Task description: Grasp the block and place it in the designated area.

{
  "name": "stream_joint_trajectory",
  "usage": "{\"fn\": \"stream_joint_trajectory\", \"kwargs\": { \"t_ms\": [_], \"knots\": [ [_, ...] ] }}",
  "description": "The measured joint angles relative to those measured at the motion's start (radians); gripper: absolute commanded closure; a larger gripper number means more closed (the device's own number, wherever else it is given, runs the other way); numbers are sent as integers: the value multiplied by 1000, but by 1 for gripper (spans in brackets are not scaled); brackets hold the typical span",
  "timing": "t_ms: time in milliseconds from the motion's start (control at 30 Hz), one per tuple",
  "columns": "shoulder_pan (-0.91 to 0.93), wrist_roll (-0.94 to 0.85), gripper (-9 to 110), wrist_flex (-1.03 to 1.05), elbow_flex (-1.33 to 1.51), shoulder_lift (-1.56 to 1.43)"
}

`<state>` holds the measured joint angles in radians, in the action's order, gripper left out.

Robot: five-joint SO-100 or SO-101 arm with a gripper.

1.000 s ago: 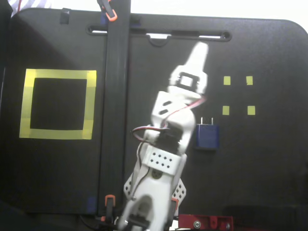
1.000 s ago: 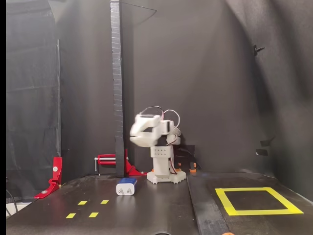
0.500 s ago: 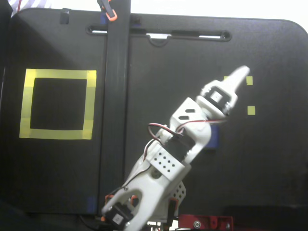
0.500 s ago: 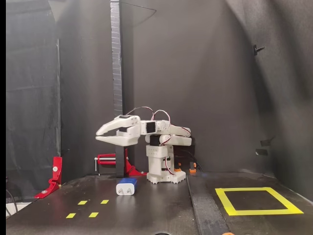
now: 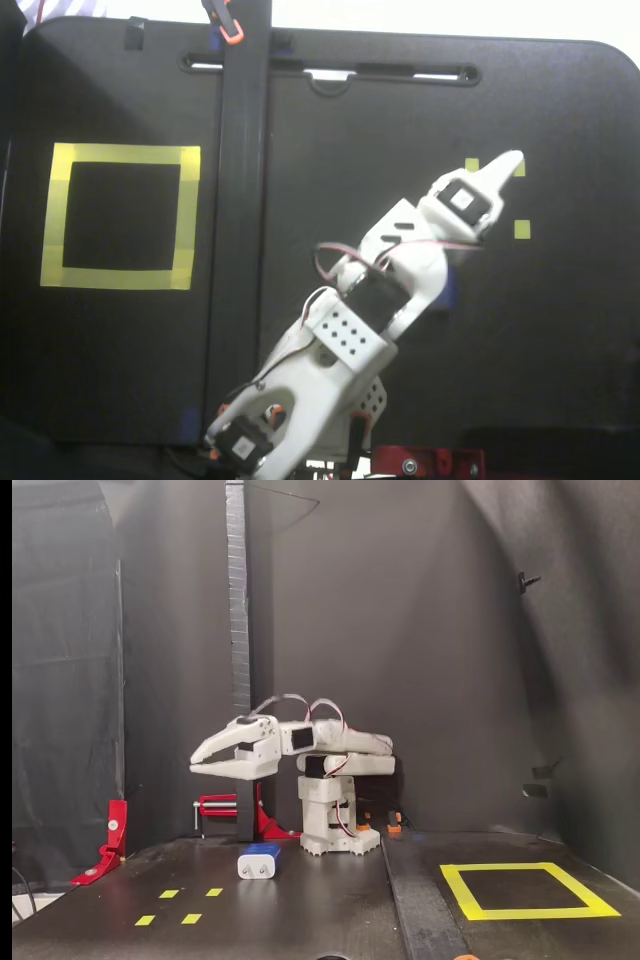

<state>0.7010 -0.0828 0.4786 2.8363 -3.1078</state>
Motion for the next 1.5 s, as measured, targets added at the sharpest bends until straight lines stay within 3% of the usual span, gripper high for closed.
{"fn": "stream_joint_trajectory", "kwargs": {
  "t_ms": [267, 567, 1000, 1500],
  "knots": [
    [23, 0, 102, 436, -456, 295],
    [77, -69, 102, 736, -686, 555],
    [149, -244, 102, 1002, -917, 899],
    [161, -331, 101, 1123, -913, 976]
  ]
}}
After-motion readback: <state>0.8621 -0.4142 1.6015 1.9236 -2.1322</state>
